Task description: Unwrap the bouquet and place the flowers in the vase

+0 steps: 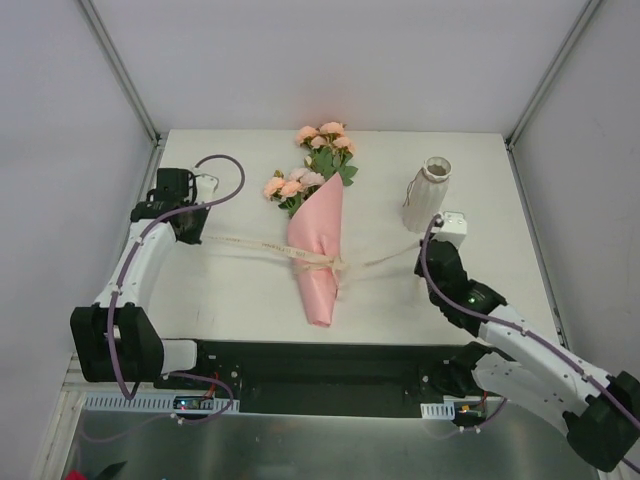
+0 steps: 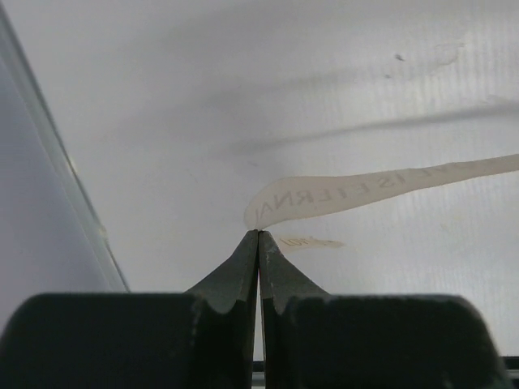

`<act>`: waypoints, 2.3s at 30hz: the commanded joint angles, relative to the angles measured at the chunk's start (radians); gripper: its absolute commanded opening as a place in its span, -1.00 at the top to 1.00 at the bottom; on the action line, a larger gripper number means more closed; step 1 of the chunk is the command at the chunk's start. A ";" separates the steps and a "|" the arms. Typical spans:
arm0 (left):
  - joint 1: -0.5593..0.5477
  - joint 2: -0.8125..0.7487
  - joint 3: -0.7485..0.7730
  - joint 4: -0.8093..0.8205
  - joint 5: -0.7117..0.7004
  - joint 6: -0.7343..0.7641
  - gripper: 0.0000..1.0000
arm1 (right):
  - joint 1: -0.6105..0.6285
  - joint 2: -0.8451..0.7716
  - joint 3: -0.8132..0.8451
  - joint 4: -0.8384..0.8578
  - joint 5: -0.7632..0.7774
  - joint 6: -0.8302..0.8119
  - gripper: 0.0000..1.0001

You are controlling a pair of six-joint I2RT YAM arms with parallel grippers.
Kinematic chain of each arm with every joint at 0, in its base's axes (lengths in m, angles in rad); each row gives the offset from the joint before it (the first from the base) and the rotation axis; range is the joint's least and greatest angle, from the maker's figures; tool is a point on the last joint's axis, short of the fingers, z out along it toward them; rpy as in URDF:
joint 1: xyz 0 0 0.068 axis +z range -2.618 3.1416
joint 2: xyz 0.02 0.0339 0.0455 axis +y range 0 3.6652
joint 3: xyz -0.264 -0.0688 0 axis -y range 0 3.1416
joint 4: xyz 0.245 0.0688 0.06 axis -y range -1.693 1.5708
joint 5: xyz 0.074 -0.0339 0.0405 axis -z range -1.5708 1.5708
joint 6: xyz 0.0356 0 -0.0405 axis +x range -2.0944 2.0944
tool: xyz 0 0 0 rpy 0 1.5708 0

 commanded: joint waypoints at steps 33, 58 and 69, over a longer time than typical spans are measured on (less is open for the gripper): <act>0.215 -0.183 0.068 -0.193 0.282 -0.052 -0.98 | 0.683 0.411 0.542 -0.423 0.062 -0.299 -0.93; 0.213 -0.224 -0.107 -0.143 0.313 -0.006 -0.98 | 0.769 0.889 0.533 -0.218 0.066 -0.471 -0.94; 0.215 -0.218 -0.121 -0.121 0.305 -0.015 -0.98 | 0.769 0.906 0.510 -0.143 0.198 -0.488 -0.98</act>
